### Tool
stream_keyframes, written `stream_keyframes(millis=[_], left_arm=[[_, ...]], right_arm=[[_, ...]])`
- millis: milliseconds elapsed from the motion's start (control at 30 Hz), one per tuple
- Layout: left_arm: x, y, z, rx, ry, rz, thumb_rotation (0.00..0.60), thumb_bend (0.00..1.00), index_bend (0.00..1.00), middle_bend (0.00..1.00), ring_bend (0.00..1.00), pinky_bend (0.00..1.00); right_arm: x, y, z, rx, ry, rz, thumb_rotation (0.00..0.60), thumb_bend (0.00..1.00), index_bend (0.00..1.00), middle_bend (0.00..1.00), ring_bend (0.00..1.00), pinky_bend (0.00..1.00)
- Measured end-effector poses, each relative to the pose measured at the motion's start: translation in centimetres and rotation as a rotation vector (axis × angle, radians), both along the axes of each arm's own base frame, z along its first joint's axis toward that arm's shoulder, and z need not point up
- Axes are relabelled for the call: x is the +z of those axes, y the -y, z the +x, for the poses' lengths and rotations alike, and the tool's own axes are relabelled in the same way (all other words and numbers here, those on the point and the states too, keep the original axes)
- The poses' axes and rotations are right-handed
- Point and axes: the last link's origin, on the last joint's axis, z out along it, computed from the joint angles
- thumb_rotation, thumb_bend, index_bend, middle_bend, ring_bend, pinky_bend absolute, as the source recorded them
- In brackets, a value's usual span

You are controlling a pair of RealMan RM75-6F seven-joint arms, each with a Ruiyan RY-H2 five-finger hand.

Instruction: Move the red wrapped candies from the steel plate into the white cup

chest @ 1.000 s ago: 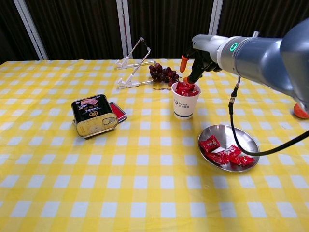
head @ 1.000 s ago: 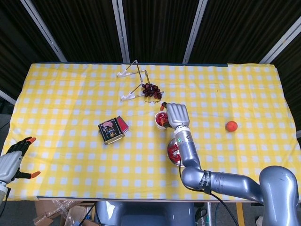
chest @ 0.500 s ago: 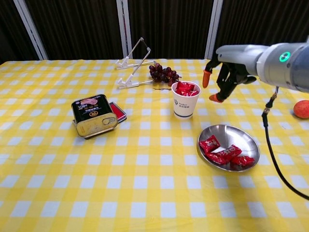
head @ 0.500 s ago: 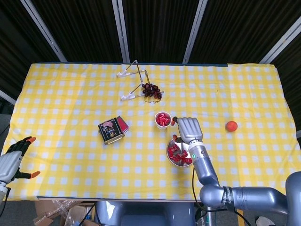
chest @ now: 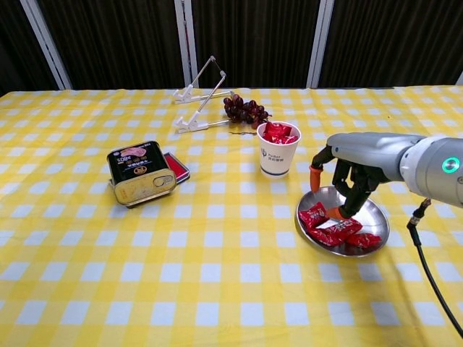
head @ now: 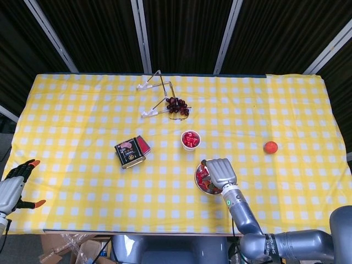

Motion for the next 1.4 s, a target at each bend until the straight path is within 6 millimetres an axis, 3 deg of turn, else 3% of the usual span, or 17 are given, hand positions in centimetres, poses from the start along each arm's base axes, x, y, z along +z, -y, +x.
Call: stream_keyframes(millis=[333,833,1133,1400], left_arm=[[0.0,0.0,0.0,0.007,-0.001,0.004,0.600,0.09,0.00,0.00,0.00,0.00],[0.0,0.0,0.0,0.008,-0.005,0.007,0.600,0.09,0.00,0.00,0.00,0.00],[-0.1,0.1,0.1,0.010,-0.003,0.005,0.600,0.09,0.00,0.00,0.00,0.00],[-0.1,0.0,0.1,0.011,-0.001,0.004,0.600,0.09,0.00,0.00,0.00,0.00]], right_arm=[[-1.4,-0.5,-1.5,0.031,0.016,0.044,0.600,0.35,0.41,0.81,0.96,0.93],[-1.9,0.0,-4.6,-0.012,0.027,0.036,0.600,0.35,0.43,0.81,0.96,0.93],[-2.2,0.1,-5.5,-0.035,0.024,0.044,0.600,0.36,0.55,0.81,0.96,0.93],[-2.4,0.1,-5.7,-0.050,0.042,0.053,0.600,0.48,0.64,0.81,0.96,0.93]])
